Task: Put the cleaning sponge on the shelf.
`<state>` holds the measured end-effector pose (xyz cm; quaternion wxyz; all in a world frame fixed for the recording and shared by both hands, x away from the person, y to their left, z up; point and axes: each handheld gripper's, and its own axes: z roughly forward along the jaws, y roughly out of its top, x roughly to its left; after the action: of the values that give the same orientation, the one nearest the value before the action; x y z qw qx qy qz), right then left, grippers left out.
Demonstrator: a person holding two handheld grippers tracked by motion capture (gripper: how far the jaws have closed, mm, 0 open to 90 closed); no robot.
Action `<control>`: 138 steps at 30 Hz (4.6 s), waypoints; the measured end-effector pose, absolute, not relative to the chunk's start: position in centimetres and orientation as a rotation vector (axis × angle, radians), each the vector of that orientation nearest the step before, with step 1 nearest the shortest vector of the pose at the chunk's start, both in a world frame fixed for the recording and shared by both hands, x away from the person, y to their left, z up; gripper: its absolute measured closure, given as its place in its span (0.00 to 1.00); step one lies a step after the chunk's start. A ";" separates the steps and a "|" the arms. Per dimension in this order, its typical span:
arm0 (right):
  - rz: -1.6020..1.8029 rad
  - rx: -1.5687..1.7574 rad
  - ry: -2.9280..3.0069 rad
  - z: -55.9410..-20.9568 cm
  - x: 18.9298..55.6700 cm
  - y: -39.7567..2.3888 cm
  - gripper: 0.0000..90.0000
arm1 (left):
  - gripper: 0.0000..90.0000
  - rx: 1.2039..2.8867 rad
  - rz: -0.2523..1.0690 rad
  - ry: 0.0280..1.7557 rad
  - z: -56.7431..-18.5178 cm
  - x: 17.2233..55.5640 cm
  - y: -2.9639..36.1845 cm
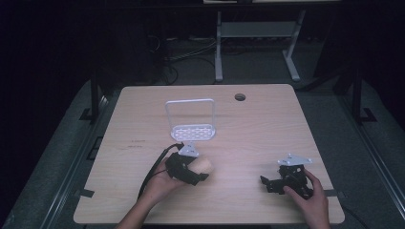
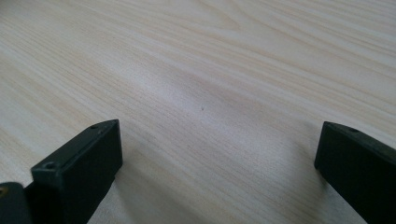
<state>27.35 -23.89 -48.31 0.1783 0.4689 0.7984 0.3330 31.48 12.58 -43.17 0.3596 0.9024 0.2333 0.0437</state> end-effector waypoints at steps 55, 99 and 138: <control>0.943 1.326 2.258 -48.3 27.3 -23.9 0.01 | 0.30 2.281 0.261 0.689 -41.2 40.1 13.0; 0.942 1.325 2.258 -48.3 27.3 -23.9 0.01 | 0.29 2.399 0.348 0.794 -44.0 45.0 10.7; 0.943 1.325 2.258 -48.3 27.3 -23.9 0.01 | 0.21 2.246 0.376 0.852 -41.4 41.6 13.1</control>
<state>27.35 -23.89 -48.32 0.1785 0.4686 0.7984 0.3333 41.59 13.14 -41.36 0.3475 0.8661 0.3286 0.1451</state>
